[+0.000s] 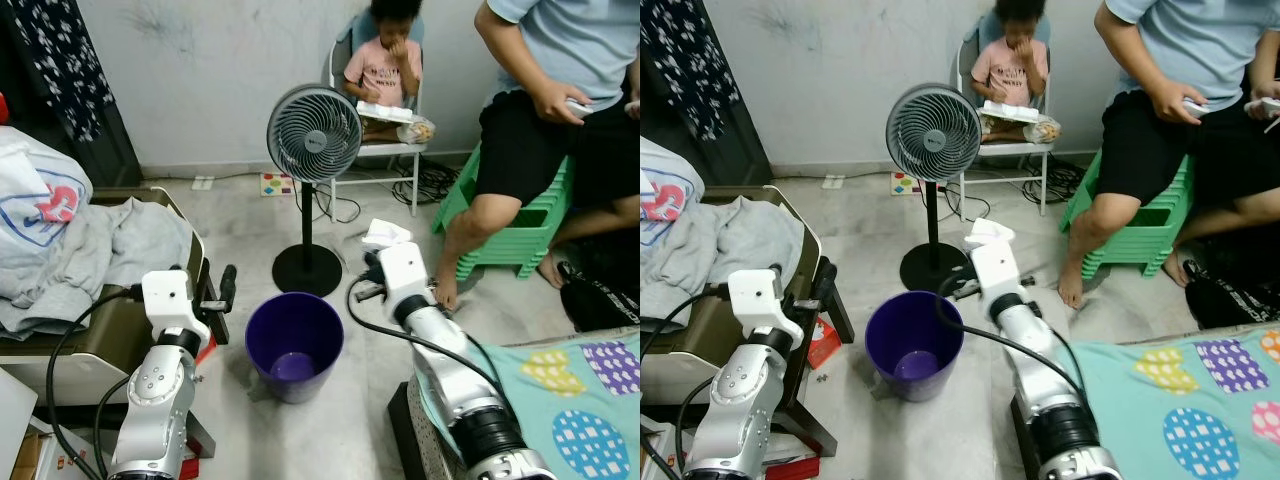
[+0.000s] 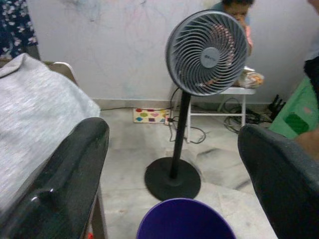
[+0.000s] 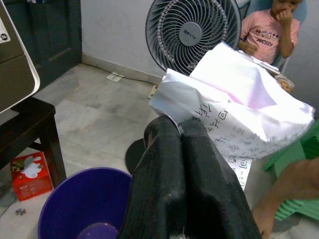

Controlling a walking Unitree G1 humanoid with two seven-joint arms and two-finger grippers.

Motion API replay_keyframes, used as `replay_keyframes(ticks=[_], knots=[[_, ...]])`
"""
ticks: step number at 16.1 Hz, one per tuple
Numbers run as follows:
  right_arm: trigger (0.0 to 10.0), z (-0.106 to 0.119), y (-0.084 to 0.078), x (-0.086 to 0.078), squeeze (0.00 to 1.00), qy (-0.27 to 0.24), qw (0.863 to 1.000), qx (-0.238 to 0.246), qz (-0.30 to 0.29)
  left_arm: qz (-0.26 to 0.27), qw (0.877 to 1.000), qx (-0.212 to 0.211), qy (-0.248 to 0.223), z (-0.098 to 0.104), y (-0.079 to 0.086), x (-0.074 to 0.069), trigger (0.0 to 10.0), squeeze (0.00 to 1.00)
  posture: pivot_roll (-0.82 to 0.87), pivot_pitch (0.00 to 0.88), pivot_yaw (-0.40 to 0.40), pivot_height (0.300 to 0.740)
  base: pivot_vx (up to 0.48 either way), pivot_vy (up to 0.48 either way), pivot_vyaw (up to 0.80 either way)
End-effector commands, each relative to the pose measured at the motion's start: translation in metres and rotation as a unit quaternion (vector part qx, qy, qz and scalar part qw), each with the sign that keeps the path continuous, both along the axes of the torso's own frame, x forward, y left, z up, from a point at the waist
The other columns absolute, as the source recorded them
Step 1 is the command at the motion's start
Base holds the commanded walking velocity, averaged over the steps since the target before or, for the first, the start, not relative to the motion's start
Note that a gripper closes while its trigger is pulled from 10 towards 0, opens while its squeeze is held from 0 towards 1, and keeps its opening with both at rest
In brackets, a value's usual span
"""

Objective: Clean up the room

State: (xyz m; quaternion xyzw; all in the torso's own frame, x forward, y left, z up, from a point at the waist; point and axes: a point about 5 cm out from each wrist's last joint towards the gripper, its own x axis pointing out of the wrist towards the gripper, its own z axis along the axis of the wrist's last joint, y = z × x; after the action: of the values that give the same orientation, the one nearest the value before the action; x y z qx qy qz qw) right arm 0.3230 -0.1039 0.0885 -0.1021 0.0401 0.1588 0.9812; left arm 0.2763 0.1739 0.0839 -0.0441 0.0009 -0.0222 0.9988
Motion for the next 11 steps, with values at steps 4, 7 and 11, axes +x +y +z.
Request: replay_keyframes(ticks=[4, 7, 11], knots=[[10.0, 0.0022, -0.0017, -0.0007, 0.00, -0.007, 1.000, 0.003, -0.003, -0.007, 1.000, 0.000, -0.012, 0.0046, -0.0016, 0.0020, 10.0, 0.00, -0.03, 0.028, -0.021, 0.740, 0.328, 0.000, 0.00], [10.0, 0.0032, 0.0004, -0.0008, 0.00, -0.008, 1.000, 0.003, 0.004, -0.009, 1.000, -0.002, -0.012, 0.0049, -0.0006, 0.0013, 10.0, 0.00, -0.02, 0.035, -0.024, 0.740, 0.326, 0.000, 0.00], [10.0, 0.0036, 0.0030, -0.0023, 0.00, -0.011, 1.000, 0.005, 0.011, -0.012, 1.000, -0.004, -0.007, 0.0036, -0.0007, -0.0001, 10.0, 0.00, -0.02, 0.039, -0.024, 0.740, 0.311, 0.000, 0.00]])
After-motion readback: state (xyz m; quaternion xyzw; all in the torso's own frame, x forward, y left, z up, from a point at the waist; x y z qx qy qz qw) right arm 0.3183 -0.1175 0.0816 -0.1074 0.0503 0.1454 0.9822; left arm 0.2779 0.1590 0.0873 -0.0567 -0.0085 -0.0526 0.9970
